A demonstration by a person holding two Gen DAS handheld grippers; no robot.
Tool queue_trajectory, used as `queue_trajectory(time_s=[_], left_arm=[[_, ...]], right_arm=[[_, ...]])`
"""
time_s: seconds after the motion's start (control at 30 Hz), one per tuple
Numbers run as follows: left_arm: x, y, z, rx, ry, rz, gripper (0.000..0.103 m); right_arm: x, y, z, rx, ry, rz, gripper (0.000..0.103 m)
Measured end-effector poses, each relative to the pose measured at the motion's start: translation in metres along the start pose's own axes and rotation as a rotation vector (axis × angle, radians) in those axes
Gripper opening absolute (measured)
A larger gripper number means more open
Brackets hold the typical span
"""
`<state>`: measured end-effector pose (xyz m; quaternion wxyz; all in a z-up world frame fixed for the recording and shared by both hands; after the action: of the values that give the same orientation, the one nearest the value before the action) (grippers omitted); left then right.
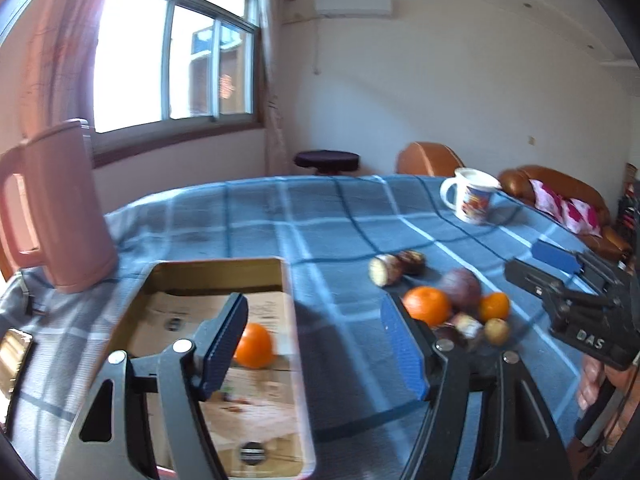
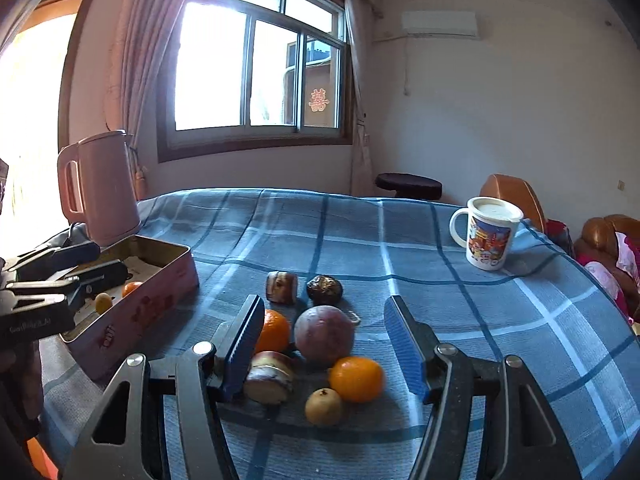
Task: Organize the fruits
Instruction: 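Grasp the dark brown mangosteen with the left gripper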
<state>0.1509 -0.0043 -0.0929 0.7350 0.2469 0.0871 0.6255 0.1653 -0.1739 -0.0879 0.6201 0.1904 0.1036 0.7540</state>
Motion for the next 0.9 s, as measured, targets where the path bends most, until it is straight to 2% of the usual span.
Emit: queue_trajectory(time_s=[0.23,0.47,0.6,0.63,0.67,0.77,0.83,0.9], left_arm=[[-0.057,-0.030,0.001,0.086,-0.039,-0.152,0.071],[-0.093,-0.048,-0.008,0.188,-0.123,-0.217,0.070],[-0.104,-0.061,-0.019,0.267,-0.124,-0.296,0.066],[-0.104,-0.061,-0.020,0.270,-0.117,-0.316,0.055],[-0.105,-0.060,-0.020,0.270,-0.110,-0.337,0.048],[-0.102,-0.056,-0.019,0.250,-0.092,-0.342,0.045],[-0.095,-0.047,-0.014,0.200,-0.065,-0.336,0.045],[-0.085,-0.040,-0.010,0.158,-0.064,-0.281,0.045]], right_arm=[[-0.009,0.000,-0.004,0.018,-0.019,-0.010,0.064],[-0.015,-0.001,-0.005,0.022,-0.053,0.003,0.065],[-0.014,-0.001,-0.006,0.022,-0.043,0.001,0.065],[-0.013,-0.001,-0.006,0.021,-0.039,0.000,0.065],[-0.013,-0.001,-0.007,0.021,-0.036,0.001,0.065],[-0.009,-0.002,-0.007,0.031,-0.030,0.006,0.065],[-0.007,-0.003,-0.008,0.039,-0.021,0.012,0.065],[-0.001,-0.005,-0.008,0.048,-0.002,0.022,0.065]])
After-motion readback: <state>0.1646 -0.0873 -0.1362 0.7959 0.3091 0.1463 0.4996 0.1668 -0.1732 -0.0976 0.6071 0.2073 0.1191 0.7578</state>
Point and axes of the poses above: each gripper's, at about its wrist camera, not at the fingertips, and y roughly against the way its jaws point, x to its left, z to its top, the point moved 9 cm from there along -y, roughly the way its jaws point, and after that the axes turned 14 degrees about -y, right-handed, at the moved point
